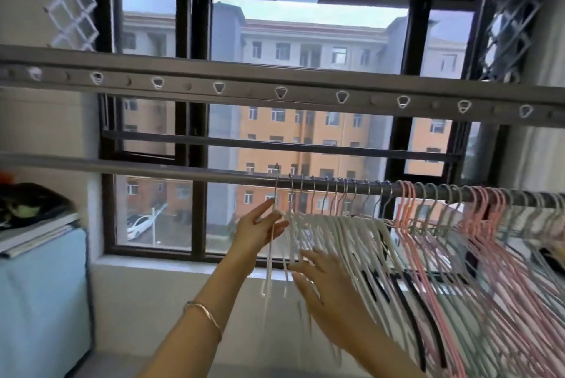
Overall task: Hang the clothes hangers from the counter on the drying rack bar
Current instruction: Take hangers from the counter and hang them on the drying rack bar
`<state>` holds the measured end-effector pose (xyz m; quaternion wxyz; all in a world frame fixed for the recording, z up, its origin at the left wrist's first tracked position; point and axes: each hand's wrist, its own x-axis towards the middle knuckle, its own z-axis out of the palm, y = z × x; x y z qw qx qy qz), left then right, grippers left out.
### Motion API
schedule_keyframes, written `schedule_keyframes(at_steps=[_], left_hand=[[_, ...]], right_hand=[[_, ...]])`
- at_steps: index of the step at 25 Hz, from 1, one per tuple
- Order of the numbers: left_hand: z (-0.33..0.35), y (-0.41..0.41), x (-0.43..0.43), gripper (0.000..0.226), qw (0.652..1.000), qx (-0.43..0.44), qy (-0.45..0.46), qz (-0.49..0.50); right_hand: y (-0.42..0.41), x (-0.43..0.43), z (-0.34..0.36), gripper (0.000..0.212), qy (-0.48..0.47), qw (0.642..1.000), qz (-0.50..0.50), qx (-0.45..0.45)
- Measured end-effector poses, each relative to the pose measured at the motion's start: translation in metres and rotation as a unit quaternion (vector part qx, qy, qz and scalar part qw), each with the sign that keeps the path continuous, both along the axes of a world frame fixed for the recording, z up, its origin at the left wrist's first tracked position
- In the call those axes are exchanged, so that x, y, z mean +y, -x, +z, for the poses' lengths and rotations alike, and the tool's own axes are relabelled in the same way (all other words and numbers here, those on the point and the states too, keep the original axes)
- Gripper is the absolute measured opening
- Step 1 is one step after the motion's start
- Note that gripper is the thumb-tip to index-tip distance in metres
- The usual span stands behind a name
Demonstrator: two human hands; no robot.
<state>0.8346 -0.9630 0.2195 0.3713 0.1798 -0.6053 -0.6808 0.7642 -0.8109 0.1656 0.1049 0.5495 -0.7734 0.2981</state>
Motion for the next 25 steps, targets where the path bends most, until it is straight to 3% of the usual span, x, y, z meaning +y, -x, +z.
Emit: schedule_keyframes(at_steps=[5,8,11,16,19,25], left_hand=[[-0.009,0.003,0.006,0.043,0.996,-0.078,0.012,0.04],[0.0,-0.006,0.033,0.059,0.972,-0.13,0.135,0.14],[0.019,-0.01,0.084,0.063,0.953,-0.064,0.234,0.18],[0.019,0.045,0.22,0.057,0.923,-0.054,0.369,0.093],[0.002,0.116,0.32,0.056,0.916,-0.061,0.396,0.015],[-0.032,0.267,0.512,0.049,0.9,-0.04,0.413,-0.133]], right_hand=[[0.0,0.015,0.003,0.066,0.014,1.0,0.003,0.009],[0.007,0.04,0.008,0.057,0.02,0.999,0.001,0.037],[0.029,0.083,0.021,0.05,0.068,0.995,-0.003,0.074],[0.106,0.215,0.035,0.053,0.123,0.987,-0.07,0.075],[0.163,0.33,0.031,0.043,0.11,0.982,-0.138,0.074],[0.263,0.553,0.001,0.044,0.091,0.951,-0.296,0.003]])
